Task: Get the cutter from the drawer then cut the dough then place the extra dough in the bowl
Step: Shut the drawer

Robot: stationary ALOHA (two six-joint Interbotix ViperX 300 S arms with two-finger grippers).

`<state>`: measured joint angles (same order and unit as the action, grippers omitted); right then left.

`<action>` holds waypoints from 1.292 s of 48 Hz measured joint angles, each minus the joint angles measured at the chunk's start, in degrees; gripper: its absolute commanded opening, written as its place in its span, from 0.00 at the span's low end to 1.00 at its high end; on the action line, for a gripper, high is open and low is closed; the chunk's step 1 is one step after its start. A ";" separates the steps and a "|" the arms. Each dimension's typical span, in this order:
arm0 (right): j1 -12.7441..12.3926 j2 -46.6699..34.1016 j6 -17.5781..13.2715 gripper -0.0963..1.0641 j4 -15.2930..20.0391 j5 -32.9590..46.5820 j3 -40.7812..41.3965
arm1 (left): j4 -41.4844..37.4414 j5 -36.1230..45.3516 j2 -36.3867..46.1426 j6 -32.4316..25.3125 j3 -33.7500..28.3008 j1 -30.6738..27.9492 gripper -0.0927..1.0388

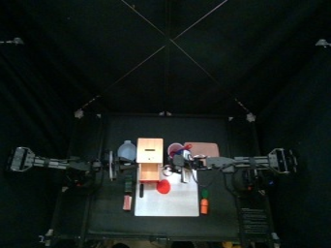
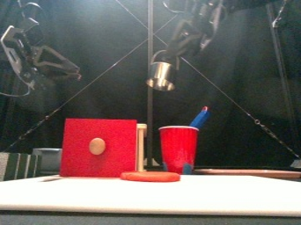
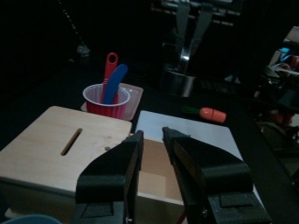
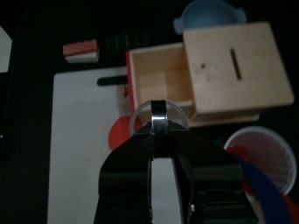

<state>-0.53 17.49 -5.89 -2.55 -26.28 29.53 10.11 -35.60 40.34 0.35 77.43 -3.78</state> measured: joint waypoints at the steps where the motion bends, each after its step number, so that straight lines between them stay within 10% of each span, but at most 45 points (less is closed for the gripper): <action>1: 0.44 1.05 -0.70 0.48 -0.09 0.35 1.76 | 0.00 0.00 -0.09 0.00 0.00 -0.18 0.69; 20: 5.19 6.50 -11.43 0.48 -2.90 4.66 21.97 | 0.00 0.00 -0.09 0.00 -0.53 -4.22 0.69; 62: 5.27 -5.62 -11.60 0.82 -6.68 9.23 13.80 | 1.14 0.53 -0.09 0.09 -2.90 -10.02 0.69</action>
<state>4.75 11.87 -17.49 -9.23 -17.05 43.33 11.25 -35.07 40.25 0.44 74.53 -13.80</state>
